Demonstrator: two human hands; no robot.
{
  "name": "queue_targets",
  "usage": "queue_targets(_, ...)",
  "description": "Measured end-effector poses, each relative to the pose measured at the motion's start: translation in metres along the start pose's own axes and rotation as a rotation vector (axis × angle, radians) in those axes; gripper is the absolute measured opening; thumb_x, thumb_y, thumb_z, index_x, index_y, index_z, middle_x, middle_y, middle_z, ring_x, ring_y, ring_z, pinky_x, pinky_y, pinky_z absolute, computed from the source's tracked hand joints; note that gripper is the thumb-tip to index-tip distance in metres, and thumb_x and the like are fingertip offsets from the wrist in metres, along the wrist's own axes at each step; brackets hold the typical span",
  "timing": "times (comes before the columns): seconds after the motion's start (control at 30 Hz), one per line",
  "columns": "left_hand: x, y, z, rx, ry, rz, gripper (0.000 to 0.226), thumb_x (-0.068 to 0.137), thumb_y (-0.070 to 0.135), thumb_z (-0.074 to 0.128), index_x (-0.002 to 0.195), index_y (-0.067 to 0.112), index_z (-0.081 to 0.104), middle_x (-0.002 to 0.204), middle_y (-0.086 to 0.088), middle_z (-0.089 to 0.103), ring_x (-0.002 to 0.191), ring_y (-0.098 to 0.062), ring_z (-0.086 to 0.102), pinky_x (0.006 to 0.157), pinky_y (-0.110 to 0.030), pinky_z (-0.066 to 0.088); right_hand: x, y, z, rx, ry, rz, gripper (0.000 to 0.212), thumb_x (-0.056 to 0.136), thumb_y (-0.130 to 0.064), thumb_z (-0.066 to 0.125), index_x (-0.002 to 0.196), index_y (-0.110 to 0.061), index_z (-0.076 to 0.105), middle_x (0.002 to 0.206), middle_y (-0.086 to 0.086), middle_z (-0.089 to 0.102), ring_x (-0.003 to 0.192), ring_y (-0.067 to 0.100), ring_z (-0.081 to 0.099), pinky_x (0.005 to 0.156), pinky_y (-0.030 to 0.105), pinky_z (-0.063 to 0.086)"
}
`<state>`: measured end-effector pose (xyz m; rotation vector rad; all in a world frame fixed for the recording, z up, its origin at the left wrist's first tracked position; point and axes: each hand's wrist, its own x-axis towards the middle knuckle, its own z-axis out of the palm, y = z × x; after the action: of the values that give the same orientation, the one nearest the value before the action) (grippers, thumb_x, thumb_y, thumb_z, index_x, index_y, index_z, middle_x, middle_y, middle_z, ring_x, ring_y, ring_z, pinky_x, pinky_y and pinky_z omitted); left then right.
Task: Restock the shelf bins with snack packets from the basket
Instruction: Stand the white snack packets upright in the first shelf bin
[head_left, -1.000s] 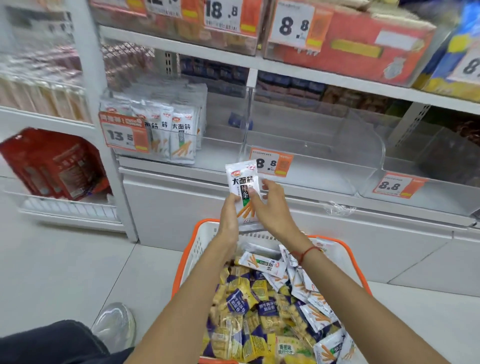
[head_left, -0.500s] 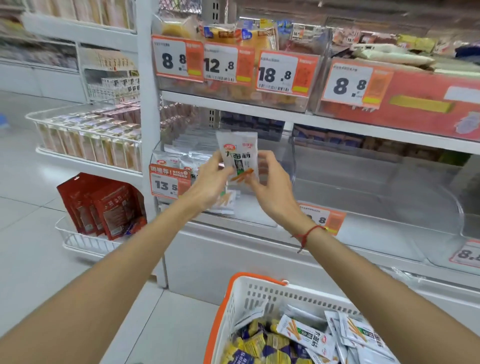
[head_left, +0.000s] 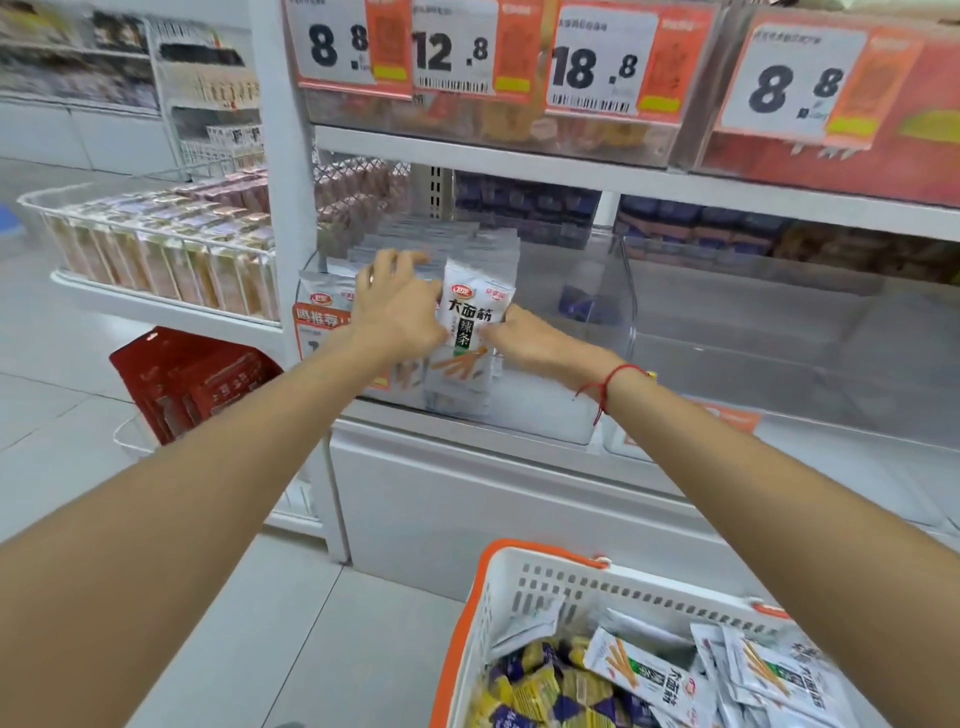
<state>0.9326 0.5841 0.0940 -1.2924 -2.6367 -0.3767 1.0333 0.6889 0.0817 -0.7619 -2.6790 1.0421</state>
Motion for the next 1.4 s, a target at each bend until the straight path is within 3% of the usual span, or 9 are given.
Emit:
queue_targets(0.13, 0.002, -0.004, 0.002, 0.029, -0.009, 0.019, 0.042, 0.084, 0.034, 0.065, 0.125, 0.025, 0.060, 0.154, -0.001, 0.020, 0.140, -0.024, 0.011, 0.112, -0.039, 0.013, 0.005, 0.006, -0.008, -0.022, 0.031, 0.032, 0.034, 0.097, -0.019, 0.045, 0.117, 0.004, 0.059, 0.097, 0.013, 0.060, 0.086, 0.028, 0.056, 0.074, 0.032, 0.047)
queue_targets(0.3, 0.008, -0.002, -0.004, -0.039, -0.004, 0.093, 0.072, 0.090, 0.036, 0.059, 0.151, 0.028, 0.021, 0.150, -0.005, 0.036, 0.139, -0.025, 0.023, 0.112, -0.043, 0.017, 0.010, 0.015, -0.007, 0.122, 0.071, 0.058, 0.013, 0.094, -0.016, 0.057, 0.083, -0.009, 0.060, 0.093, 0.009, 0.063, 0.079, 0.020, 0.067, 0.069, 0.028, 0.058)
queue_targets(0.43, 0.012, 0.001, -0.008, 0.044, 0.015, 0.114, 0.055, 0.089, 0.038, 0.062, 0.139, 0.026, 0.044, 0.120, -0.005, 0.059, 0.124, -0.026, 0.038, 0.102, -0.037, 0.025, 0.009, 0.013, -0.013, 0.052, 0.042, 0.063, 0.030, 0.093, -0.015, 0.059, 0.063, -0.013, 0.054, 0.071, 0.001, 0.056, 0.045, 0.000, 0.057, 0.041, 0.009, 0.042)
queue_targets(0.6, 0.016, 0.002, -0.013, 0.218, 0.003, 0.107, 0.043, 0.082, 0.039, 0.069, 0.122, 0.027, 0.061, 0.128, -0.003, 0.050, 0.123, -0.028, 0.032, 0.100, -0.038, 0.026, 0.012, 0.005, -0.010, 0.003, -0.043, 0.061, 0.016, 0.090, -0.022, 0.064, 0.085, -0.007, 0.063, 0.092, 0.009, 0.065, 0.070, 0.016, 0.066, 0.070, 0.028, 0.059)
queue_targets(0.7, 0.015, 0.000, -0.010, 0.254, -0.074, 0.078, 0.041, 0.086, 0.038, 0.065, 0.125, 0.027, 0.060, 0.134, -0.005, 0.042, 0.127, -0.029, 0.028, 0.104, -0.040, 0.025, 0.016, -0.002, -0.008, -0.029, -0.058, 0.078, 0.032, 0.086, -0.033, 0.067, 0.102, -0.007, 0.065, 0.099, 0.011, 0.070, 0.090, 0.024, 0.069, 0.084, 0.038, 0.057)
queue_targets(0.93, 0.016, 0.005, -0.005, 0.243, -0.017, 0.211, 0.059, 0.089, 0.042, 0.059, 0.143, 0.030, 0.038, 0.142, -0.002, 0.038, 0.130, -0.027, 0.029, 0.102, -0.040, 0.028, 0.015, 0.000, -0.009, 0.026, -0.057, 0.122, 0.019, 0.087, -0.024, 0.067, 0.100, -0.012, 0.062, 0.090, 0.007, 0.068, 0.080, 0.021, 0.069, 0.077, 0.034, 0.059)
queue_targets(1.1, 0.008, 0.001, 0.001, 0.213, 0.027, 0.209, 0.044, 0.102, 0.040, 0.036, 0.143, 0.027, 0.039, 0.142, -0.004, 0.046, 0.130, -0.027, 0.038, 0.104, -0.041, 0.028, 0.010, 0.005, 0.000, 0.063, 0.078, 0.116, 0.017, 0.086, -0.017, 0.066, 0.099, -0.007, 0.061, 0.091, 0.009, 0.067, 0.084, 0.025, 0.069, 0.080, 0.038, 0.058)
queue_targets(1.23, 0.009, 0.000, -0.005, 0.129, 0.109, 0.171, 0.034, 0.103, 0.035, 0.039, 0.131, 0.028, 0.056, 0.120, -0.007, 0.065, 0.115, -0.029, 0.054, 0.093, -0.036, 0.036, 0.009, 0.010, 0.004, 0.199, 0.255, -0.001, 0.045, 0.078, -0.021, 0.075, 0.118, -0.011, 0.057, 0.098, 0.001, 0.061, 0.094, 0.022, 0.063, 0.087, 0.038, 0.053)
queue_targets(1.4, 0.006, -0.004, 0.005, -0.038, 0.106, 0.065, 0.032, 0.098, 0.016, 0.048, 0.125, 0.029, 0.061, 0.116, -0.006, 0.067, 0.110, -0.031, 0.059, 0.079, -0.037, 0.046, 0.016, 0.015, 0.012, 0.211, 0.361, 0.043, 0.026, 0.081, -0.031, 0.072, 0.081, -0.005, 0.073, 0.083, 0.011, 0.073, 0.084, 0.027, 0.069, 0.082, 0.045, 0.055)
